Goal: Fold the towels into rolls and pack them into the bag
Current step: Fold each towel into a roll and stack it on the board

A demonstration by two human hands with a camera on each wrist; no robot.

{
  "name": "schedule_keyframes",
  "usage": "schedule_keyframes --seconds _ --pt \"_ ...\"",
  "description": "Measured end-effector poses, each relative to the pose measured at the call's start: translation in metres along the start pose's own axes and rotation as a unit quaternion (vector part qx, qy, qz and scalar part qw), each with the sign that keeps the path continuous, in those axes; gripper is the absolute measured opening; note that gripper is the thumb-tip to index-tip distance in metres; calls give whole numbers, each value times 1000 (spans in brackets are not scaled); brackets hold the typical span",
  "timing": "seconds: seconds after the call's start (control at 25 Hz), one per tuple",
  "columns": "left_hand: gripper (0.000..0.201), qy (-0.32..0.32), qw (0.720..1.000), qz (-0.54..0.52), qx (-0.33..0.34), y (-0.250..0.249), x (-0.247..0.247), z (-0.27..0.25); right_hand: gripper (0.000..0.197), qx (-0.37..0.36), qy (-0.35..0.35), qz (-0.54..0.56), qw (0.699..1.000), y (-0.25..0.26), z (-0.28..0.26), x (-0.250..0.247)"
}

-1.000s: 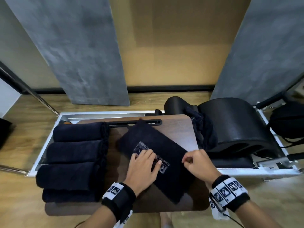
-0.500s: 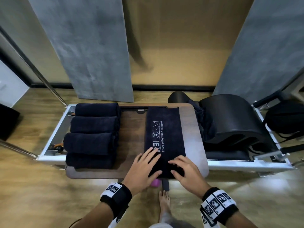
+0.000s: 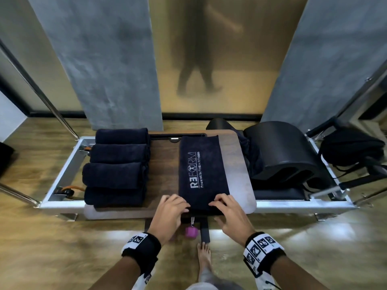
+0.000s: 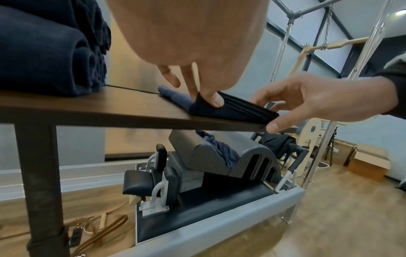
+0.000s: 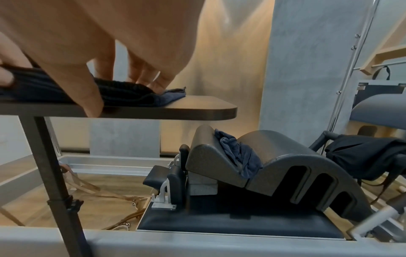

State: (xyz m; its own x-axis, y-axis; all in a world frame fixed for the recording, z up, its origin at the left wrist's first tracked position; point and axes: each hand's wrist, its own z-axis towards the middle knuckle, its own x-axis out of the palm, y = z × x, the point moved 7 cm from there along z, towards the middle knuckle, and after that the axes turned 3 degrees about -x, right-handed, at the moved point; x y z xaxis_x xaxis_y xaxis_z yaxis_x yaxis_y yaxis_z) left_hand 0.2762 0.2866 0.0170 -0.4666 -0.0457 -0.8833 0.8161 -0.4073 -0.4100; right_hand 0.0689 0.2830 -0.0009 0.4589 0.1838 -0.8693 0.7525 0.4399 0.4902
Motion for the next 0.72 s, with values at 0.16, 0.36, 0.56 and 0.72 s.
schedule_keyframes --seconds 0.16,0.36,0.56,0.72 --pt "19 36 992 -58 -105 19 5 15 44 -1 4 -21 1000 3 5 1" --pt "10 59 960 -176 -208 34 17 23 24 26 -29 58 998 -3 19 -15" --pt "13 10 975 -136 -177 31 12 26 18 58 -21 -12 998 -7 41 -17" --pt "35 -12 997 -19 -70 8 4 27 29 98 6 -56 994 -8 61 -14"
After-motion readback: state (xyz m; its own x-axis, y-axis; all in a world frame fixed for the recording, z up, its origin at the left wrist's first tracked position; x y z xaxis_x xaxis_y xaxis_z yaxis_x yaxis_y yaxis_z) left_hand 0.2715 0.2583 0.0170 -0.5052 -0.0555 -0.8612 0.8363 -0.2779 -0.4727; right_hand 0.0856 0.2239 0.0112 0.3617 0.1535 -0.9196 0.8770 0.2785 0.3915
